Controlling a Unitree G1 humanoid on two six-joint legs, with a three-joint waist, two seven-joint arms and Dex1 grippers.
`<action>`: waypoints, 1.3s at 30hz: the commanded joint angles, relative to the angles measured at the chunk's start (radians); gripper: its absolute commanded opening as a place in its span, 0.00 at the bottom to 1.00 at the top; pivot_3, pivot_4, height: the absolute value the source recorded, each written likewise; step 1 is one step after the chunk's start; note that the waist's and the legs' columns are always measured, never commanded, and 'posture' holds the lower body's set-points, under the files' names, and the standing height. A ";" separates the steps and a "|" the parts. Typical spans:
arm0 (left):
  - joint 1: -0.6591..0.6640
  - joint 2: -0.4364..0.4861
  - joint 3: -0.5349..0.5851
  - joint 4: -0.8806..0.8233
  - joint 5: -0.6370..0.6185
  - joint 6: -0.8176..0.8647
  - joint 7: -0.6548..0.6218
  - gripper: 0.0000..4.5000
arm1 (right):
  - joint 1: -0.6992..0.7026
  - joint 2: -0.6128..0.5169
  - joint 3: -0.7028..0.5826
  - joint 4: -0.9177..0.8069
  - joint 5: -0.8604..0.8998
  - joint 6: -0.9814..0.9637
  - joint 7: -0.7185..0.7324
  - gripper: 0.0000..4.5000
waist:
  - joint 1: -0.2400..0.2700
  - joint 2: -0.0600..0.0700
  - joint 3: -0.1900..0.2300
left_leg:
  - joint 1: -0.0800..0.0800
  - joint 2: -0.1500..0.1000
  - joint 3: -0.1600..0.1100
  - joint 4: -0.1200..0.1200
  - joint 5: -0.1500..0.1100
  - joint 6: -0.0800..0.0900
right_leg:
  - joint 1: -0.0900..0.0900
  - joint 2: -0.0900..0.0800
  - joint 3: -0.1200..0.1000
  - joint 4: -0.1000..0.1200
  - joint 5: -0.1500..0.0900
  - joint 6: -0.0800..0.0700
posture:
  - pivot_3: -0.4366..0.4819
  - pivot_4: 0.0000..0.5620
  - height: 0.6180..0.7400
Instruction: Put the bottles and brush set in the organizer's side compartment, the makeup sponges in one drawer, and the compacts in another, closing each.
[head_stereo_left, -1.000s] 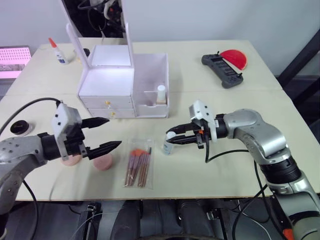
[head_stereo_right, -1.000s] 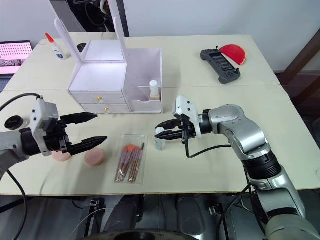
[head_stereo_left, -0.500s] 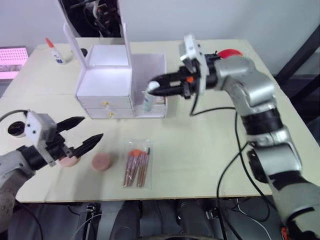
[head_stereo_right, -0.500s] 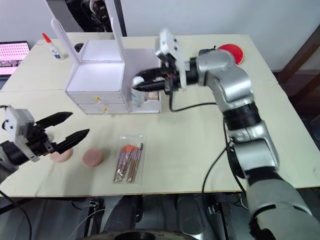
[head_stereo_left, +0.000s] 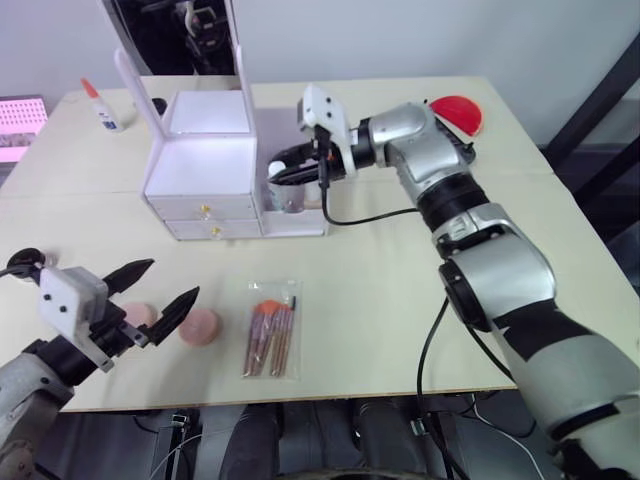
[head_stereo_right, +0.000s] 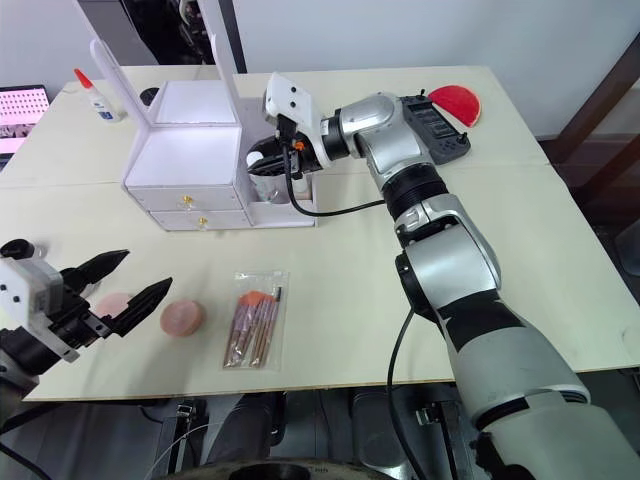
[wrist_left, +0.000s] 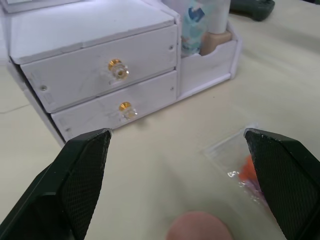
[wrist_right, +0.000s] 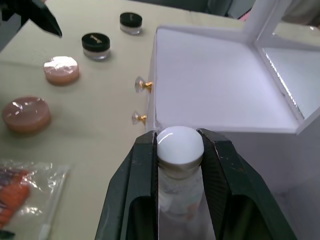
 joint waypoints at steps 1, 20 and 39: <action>-0.002 0.003 0.022 -0.029 -0.011 -0.021 0.012 1.00 | -0.051 0.024 -0.025 0.037 -0.028 -0.056 -0.017 0.15 | -0.001 0.000 0.000 | 0.000 0.000 0.000 0.000 0.000 0.000 | 0.000 0.000 0.000 0.000 0.000 0.000 | 0.48 0.27 1.00; -0.052 0.022 0.004 0.017 0.000 -0.036 -0.005 1.00 | -0.117 0.009 -0.129 0.155 -0.073 -0.080 -0.037 0.99 | 0.000 0.000 0.000 | 0.000 0.000 0.000 0.000 0.000 0.000 | 0.000 0.000 0.000 0.000 0.000 0.000 | 0.48 0.27 1.00; 0.145 0.038 0.472 0.527 0.030 -0.226 -0.182 1.00 | 0.539 -0.500 -0.405 -0.442 0.116 0.136 0.023 0.99 | -0.001 0.000 0.000 | -0.001 0.000 0.002 0.000 0.000 0.000 | -0.001 -0.001 0.001 -0.001 -0.001 0.000 | 0.48 0.27 1.00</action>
